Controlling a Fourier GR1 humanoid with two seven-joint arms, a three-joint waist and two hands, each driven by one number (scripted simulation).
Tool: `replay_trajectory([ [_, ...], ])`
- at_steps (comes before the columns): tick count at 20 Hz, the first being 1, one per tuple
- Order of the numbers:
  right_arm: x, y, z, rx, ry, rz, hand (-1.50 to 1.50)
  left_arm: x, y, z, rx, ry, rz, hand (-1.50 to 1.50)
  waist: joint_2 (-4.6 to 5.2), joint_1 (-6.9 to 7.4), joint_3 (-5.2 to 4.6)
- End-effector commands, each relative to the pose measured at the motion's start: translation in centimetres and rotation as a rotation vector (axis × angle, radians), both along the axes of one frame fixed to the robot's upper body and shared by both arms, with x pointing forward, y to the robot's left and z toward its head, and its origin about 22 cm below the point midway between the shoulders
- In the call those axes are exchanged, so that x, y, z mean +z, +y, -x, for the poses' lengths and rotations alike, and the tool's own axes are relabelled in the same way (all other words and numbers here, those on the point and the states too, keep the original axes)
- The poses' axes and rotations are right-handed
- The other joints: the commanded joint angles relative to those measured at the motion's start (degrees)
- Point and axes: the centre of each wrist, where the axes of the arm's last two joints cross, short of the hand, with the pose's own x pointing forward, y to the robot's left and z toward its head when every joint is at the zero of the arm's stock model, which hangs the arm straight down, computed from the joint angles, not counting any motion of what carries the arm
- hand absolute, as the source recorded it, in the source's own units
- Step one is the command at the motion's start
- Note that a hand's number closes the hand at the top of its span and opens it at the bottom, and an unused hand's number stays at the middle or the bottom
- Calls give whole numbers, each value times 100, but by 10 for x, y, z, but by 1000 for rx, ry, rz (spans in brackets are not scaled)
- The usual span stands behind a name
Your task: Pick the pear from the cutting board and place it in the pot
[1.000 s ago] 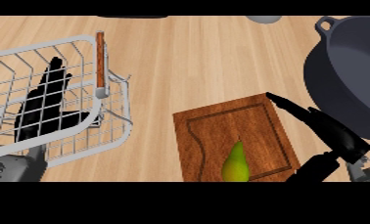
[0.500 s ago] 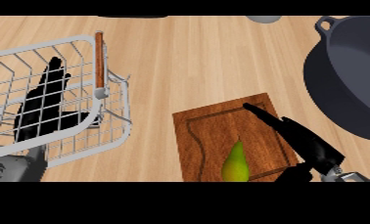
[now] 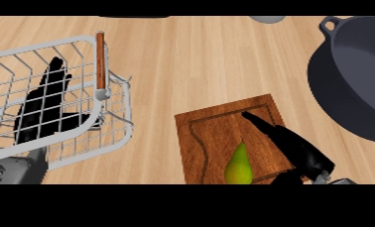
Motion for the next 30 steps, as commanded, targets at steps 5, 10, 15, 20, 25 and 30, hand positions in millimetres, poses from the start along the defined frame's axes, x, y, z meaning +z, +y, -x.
replay_trajectory([
  [5,-28,10,-4,-2,2,0,-150,26,-14,-6,-33,-106,24,0,-58,-1,111],
  [10,-36,10,-9,-9,31,46,-150,26,-23,-13,-24,-102,31,0,-52,-22,110],
  [15,-53,23,-10,-16,47,37,-150,41,-21,-5,-34,-113,21,0,-60,26,114],
  [20,-48,30,-5,123,-84,68,150,39,-4,-22,-40,-113,16,0,-52,-29,110],
  [25,-58,39,-7,121,-79,43,150,41,-11,-12,-30,-104,34,0,-57,20,112],
  [30,-64,42,-6,140,-95,63,150,32,-18,-20,-49,-112,34,0,-46,-17,110],
])
